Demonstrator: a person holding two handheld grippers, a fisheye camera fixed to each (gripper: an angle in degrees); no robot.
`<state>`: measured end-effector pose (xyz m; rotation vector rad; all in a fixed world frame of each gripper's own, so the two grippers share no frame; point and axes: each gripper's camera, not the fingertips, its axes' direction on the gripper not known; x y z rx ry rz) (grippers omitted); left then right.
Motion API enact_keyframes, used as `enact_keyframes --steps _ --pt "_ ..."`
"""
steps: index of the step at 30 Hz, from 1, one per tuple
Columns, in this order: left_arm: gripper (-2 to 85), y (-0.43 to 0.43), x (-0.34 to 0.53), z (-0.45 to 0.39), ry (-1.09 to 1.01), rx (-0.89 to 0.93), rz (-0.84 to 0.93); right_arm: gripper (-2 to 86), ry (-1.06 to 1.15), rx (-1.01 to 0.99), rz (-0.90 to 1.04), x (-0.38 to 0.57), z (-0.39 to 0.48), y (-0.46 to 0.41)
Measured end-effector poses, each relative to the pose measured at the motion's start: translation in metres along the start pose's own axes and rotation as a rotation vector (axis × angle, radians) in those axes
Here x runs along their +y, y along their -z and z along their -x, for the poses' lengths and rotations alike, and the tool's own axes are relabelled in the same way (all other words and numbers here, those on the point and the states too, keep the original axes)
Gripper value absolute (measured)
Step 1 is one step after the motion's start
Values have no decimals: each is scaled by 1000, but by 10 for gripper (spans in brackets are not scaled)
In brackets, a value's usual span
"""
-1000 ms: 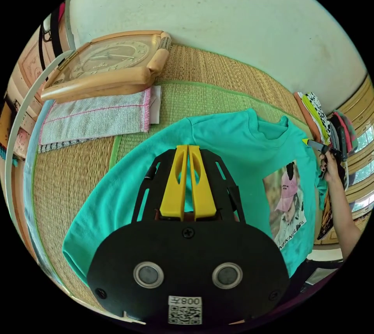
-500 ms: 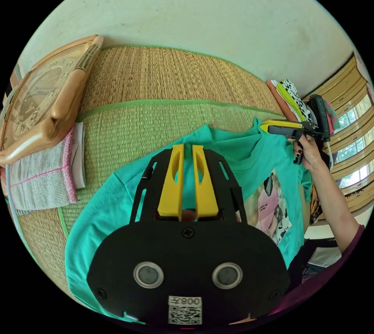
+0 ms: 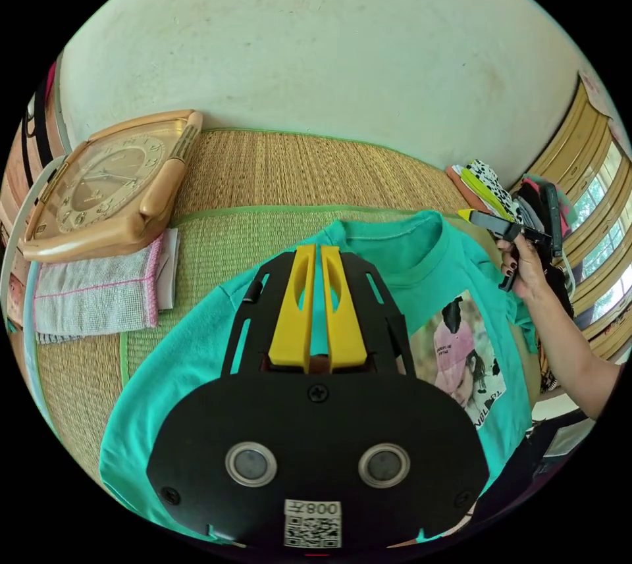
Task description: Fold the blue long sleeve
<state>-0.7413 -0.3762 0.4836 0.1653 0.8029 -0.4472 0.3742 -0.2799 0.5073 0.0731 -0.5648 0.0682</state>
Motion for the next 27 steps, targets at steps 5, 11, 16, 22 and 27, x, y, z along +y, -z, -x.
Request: enact_keyframes --steps 5,11,16,22,27 --pt "5 -17 11 11 47 -24 133 4 -9 -46 87 13 -9 -21" --pt "2 9 16 17 67 -85 113 -3 -28 17 194 -4 -7 -46" --pt "1 75 80 26 54 -85 84 -4 -21 29 111 44 -9 31" --pt "1 106 163 60 166 -283 208 -1 -250 270 138 173 -59 84" --pt "0 119 164 85 253 -291 190 0 -369 169 122 170 -100 93"
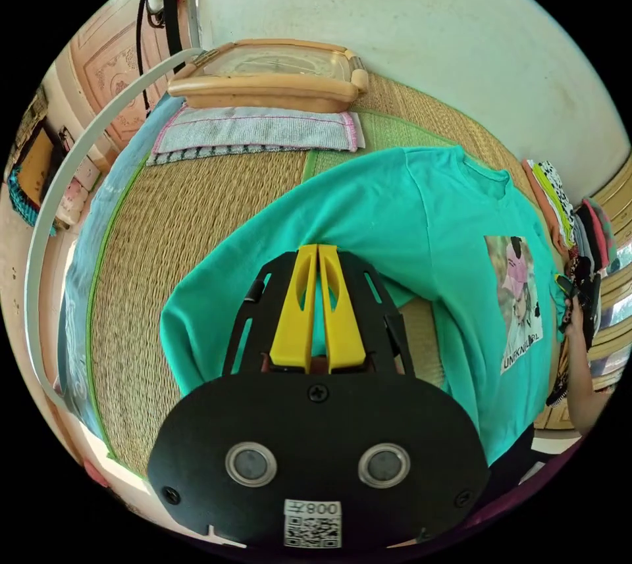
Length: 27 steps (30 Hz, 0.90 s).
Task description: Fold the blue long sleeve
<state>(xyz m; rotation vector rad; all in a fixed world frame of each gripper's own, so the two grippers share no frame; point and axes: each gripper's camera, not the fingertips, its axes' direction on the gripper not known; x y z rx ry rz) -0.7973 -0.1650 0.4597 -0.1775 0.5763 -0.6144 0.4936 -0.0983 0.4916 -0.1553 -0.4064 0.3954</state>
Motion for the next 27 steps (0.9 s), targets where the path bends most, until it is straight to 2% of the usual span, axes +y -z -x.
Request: enact_keyframes --steps 5,9,11,14,21,25,27 --pt "1 29 24 1 12 39 -56 6 -41 -35 -54 12 6 45" --pt "1 52 68 8 10 95 -63 47 -37 97 -78 62 10 86" --pt "1 53 86 15 38 113 -31 87 -50 164 -56 88 10 95" --pt "1 50 110 24 87 154 20 104 -50 148 53 91 11 77" --pt "2 57 137 21 60 146 63 25 39 261 199 70 33 77" --pt "5 72 148 34 78 135 27 21 158 426 161 28 45 153" --pt "7 78 154 42 95 132 17 29 181 432 167 10 45 179"
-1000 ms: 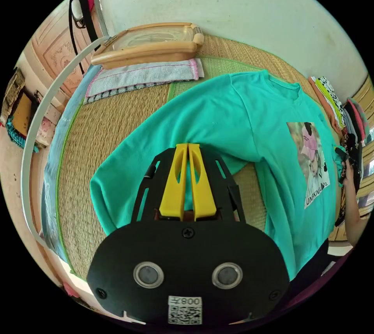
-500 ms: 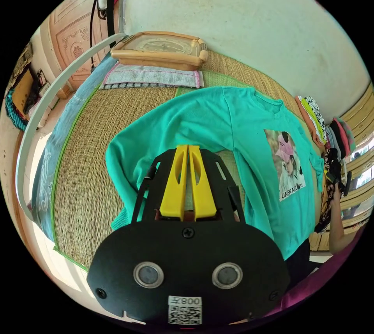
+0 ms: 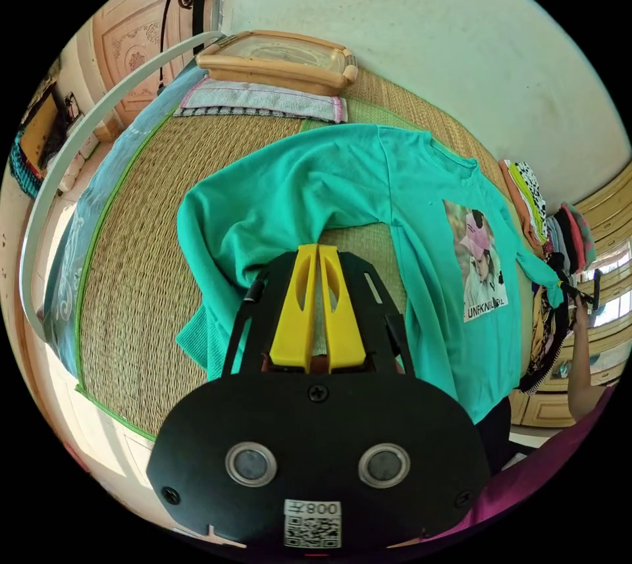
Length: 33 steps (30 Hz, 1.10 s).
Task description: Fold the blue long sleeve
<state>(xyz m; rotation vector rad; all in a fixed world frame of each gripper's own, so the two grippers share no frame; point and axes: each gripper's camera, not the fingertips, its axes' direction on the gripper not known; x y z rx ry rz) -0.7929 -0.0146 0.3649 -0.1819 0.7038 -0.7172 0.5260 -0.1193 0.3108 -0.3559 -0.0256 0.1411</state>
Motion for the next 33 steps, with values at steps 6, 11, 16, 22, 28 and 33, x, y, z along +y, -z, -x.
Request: enact_keyframes --steps 6,11,16,22,28,33 --pt "36 30 35 33 83 -33 -68 73 -57 77 144 -8 -27 -20" --pt "67 40 61 55 113 -124 -1 56 -260 -150 -2 32 -53 -9" --pt "46 33 92 72 155 -72 65 41 -304 -322 -136 68 -54 10" --pt "14 77 91 98 184 -271 -22 12 -234 -441 -139 97 -33 14" --pt "58 62 100 87 81 16 35 7 -177 -526 -110 120 -9 -6" --pt "26 23 114 76 36 -123 202 7 -136 -557 -46 126 4 -29"
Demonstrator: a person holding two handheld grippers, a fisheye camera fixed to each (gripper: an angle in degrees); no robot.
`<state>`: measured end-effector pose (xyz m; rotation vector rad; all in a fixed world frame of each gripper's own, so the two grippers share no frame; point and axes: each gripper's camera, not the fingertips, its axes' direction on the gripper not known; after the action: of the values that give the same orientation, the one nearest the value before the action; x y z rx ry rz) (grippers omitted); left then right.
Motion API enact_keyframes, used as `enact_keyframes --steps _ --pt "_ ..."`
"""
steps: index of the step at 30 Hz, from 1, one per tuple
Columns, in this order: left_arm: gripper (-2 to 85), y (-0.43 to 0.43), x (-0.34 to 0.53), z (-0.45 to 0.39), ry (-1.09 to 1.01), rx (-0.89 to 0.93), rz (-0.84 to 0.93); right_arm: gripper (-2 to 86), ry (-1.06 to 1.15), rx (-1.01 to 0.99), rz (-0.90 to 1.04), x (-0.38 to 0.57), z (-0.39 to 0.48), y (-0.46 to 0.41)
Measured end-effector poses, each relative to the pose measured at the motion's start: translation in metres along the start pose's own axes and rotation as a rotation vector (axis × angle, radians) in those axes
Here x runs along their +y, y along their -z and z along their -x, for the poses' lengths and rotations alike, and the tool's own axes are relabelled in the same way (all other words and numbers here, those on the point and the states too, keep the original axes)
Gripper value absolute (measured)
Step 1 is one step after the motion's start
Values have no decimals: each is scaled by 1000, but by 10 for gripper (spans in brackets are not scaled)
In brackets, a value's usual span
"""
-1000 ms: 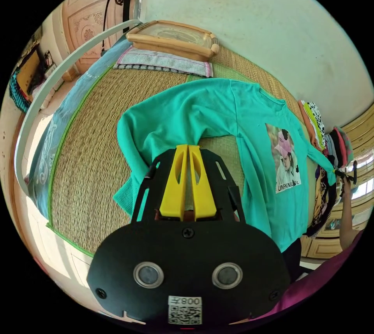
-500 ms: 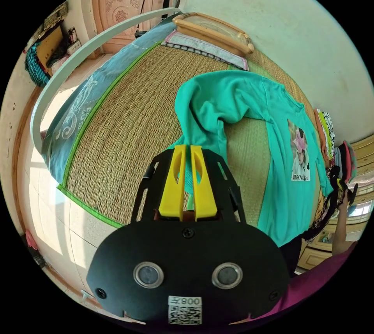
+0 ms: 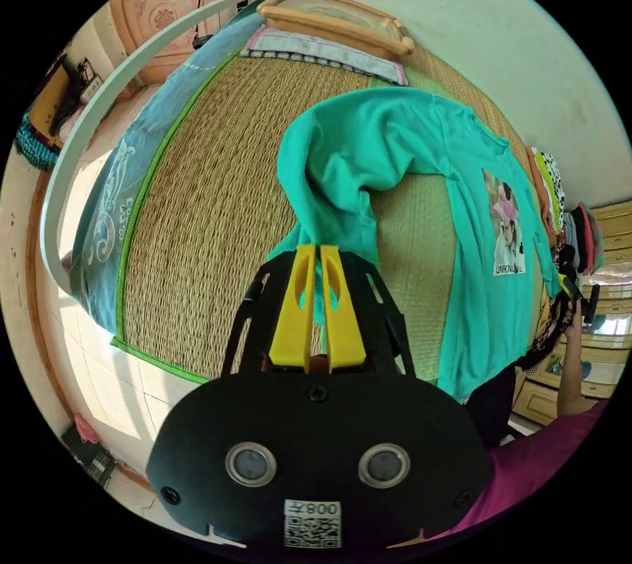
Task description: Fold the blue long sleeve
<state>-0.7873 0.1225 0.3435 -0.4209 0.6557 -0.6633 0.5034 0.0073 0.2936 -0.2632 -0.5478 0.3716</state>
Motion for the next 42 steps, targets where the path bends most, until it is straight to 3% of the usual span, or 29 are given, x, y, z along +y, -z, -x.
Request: enact_keyframes --steps 7,11,13,16,20,26,34,36,38,40,42 --pt "44 58 13 47 184 -169 -276 9 65 -24 41 -3 -11 -17" --pt "60 48 23 21 147 -44 -405 12 149 -44 91 -18 6 -53" --pt "55 18 19 -24 4 181 -373 12 191 -37 114 -27 17 -70" --pt "42 -31 14 -90 -176 354 -237 10 239 20 177 -40 26 -108" --pt "24 -86 13 -125 -233 309 -4 5 226 19 211 -44 11 -128" --pt "68 -70 73 -104 -317 435 0 12 175 -82 158 1 -34 -83" --pt "75 -99 153 -99 -320 250 151 28 52 -145 184 109 -86 -55" --pt "39 -102 152 -99 -305 267 151 33 31 -143 190 129 -93 -50" --pt "29 -88 150 -98 -308 413 106 40 13 -142 182 151 -101 -39" --pt "22 -56 151 -73 -213 668 -61 44 6 -128 164 167 -106 -29" --pt "18 -53 160 -36 -64 699 -143 49 -8 -144 138 181 -112 -19"
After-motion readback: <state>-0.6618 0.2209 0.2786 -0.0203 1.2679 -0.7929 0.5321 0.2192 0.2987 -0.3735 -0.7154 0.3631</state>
